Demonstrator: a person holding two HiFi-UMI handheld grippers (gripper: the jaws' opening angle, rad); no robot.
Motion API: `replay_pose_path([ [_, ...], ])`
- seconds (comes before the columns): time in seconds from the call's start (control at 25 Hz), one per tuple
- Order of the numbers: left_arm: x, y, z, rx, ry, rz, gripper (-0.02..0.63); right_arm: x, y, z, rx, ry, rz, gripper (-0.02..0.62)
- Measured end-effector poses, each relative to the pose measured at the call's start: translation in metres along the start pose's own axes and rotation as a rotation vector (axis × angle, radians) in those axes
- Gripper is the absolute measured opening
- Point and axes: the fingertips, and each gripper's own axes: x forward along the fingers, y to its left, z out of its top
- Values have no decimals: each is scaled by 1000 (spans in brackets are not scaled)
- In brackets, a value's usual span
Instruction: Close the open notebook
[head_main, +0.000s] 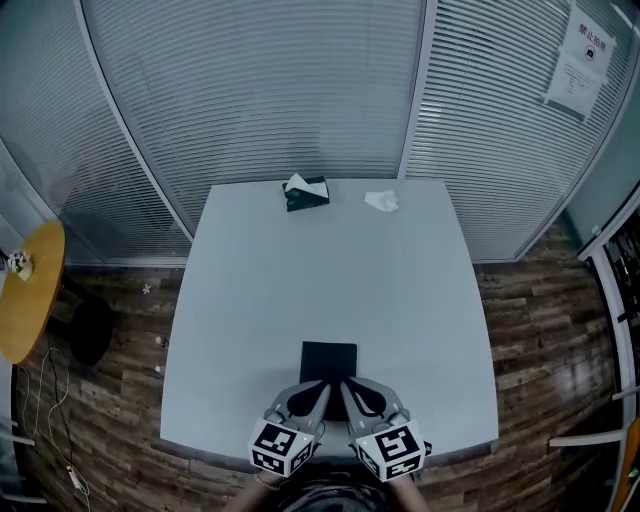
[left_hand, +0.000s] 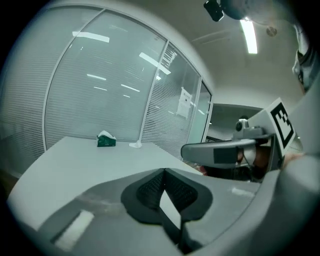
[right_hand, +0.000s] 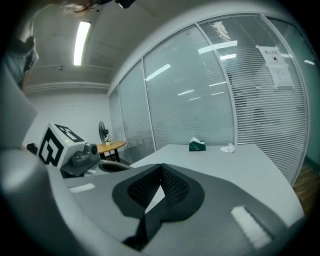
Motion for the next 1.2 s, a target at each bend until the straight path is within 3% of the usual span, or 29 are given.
replay_pose_path([
  [0.16,-12,-1,24,0,-48,-4,3,3,10,13,-6,-37,21,0],
  [0.56,-38,-1,72,98,-141,32,3,-5,25,55,-41,-136,40,2],
  [0.68,-46,-3,81,131,-140,55,3,-8,28,63,-54,-143,37,2],
  [1.2,-56,-4,88,141,-142,82,3,-10,33,66,-66,-130,58,-2],
])
